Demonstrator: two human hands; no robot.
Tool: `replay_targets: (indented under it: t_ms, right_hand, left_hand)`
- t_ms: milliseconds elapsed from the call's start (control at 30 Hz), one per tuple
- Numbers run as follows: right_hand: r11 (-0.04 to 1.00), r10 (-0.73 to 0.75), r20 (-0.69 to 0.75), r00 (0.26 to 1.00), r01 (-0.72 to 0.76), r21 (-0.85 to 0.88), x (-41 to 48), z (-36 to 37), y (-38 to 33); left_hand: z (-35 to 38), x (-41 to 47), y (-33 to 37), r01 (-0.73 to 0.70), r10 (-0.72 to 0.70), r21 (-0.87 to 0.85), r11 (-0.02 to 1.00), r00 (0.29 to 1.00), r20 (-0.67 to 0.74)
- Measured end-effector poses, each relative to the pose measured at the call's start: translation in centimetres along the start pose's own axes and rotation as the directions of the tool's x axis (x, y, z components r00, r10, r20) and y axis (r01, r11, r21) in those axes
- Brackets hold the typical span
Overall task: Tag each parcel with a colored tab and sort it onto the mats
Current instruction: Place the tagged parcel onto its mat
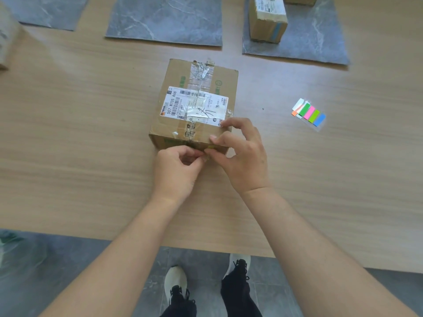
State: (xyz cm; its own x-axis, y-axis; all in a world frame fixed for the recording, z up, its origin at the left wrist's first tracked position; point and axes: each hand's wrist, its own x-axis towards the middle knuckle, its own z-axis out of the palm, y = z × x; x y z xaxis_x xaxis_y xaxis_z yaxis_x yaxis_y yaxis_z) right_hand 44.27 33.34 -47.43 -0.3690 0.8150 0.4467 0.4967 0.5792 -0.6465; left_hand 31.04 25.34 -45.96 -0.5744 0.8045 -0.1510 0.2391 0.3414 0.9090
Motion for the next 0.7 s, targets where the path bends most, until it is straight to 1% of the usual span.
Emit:
replay_targets:
  t_ms: [67,100,133,167,200,233,267,300,333,367,400,433,467,500,533,600,700]
  right_hand:
    - [1.000,-0.003,0.007,1.000,0.003,-0.009,0.1,0.2,0.2]
    - [0.999,-0.010,0.016,1.000,0.010,-0.031,0.0,0.5,0.1]
    - [0.998,-0.015,0.023,1.000,0.016,-0.058,-0.1,0.9,-0.1]
    - [0.997,-0.017,0.020,1.000,0.018,-0.075,-0.1,1.3,-0.3]
    - [0.996,-0.013,0.014,1.000,0.014,-0.089,-0.1,1.7,-0.4]
    - [0.995,0.000,0.014,1.000,0.001,-0.101,-0.2,1.9,-0.6]
    - [0.995,0.014,0.019,1.000,-0.012,-0.099,-0.4,1.9,-0.6]
    - [0.997,0.032,0.030,0.999,-0.030,-0.069,-0.6,1.8,-0.6]
    - [0.996,0.085,0.043,0.995,-0.086,0.016,-0.8,1.5,-0.9]
    - [0.968,0.190,0.053,0.980,-0.196,0.159,-0.8,1.0,-1.5]
    - [0.874,0.353,0.058,0.934,-0.352,0.334,-0.7,0.6,-2.4]
    - [0.727,0.525,0.080,0.847,-0.495,0.476,-0.4,0.4,-3.4]
    - [0.580,0.660,0.115,0.743,-0.601,0.549,0.0,0.2,-4.5]
    - [0.512,0.725,0.128,0.677,-0.654,0.558,0.7,0.2,-5.3]
    - [0.498,0.746,0.128,0.654,-0.674,0.546,1.3,0.1,-6.0]
    - [0.503,0.751,0.113,0.651,-0.674,0.541,2.8,-0.3,-7.5]
    - [0.538,0.732,0.071,0.678,-0.638,0.551,5.4,-0.8,-9.7]
  left_hand:
    - [-1.3,-0.1,0.0,-0.016,0.025,0.138,0.990,0.997,-0.067]
    - [-2.2,-0.1,0.0,-0.007,0.030,0.173,0.985,0.991,-0.130]
    - [-3.1,0.0,-0.1,0.010,0.029,0.182,0.983,0.977,-0.211]
    - [-4.0,0.3,-0.3,0.034,0.012,0.152,0.988,0.956,-0.292]
    - [-4.9,0.7,-0.5,0.064,-0.038,0.068,0.996,0.940,-0.339]
    - [-5.4,1.3,-0.5,0.092,-0.106,-0.057,0.994,0.937,-0.334]
    - [-5.8,2.0,-0.5,0.131,-0.174,-0.168,0.977,0.945,-0.278]
    - [-6.0,2.6,-0.3,0.170,-0.217,-0.232,0.958,0.956,-0.198]
    - [-6.1,2.9,0.1,0.207,-0.245,-0.253,0.945,0.961,-0.126]
    - [-6.1,3.2,0.6,0.228,-0.257,-0.274,0.934,0.964,-0.074]
    - [-6.1,3.4,1.3,0.239,-0.266,-0.313,0.919,0.963,-0.046]
    - [-6.3,3.4,2.0,0.246,-0.268,-0.351,0.903,0.963,-0.015]
    - [-6.6,3.4,2.8,0.254,-0.267,-0.365,0.896,0.963,0.014]
    - [-6.9,3.4,3.4,0.264,-0.269,-0.363,0.893,0.962,0.037]
    - [-7.4,3.4,4.1,0.263,-0.262,-0.355,0.897,0.964,0.051]
    - [-8.7,3.6,5.6,0.245,-0.240,-0.332,0.911,0.969,0.058]
    - [-10.6,4.3,8.2,0.212,-0.204,-0.331,0.920,0.977,0.060]
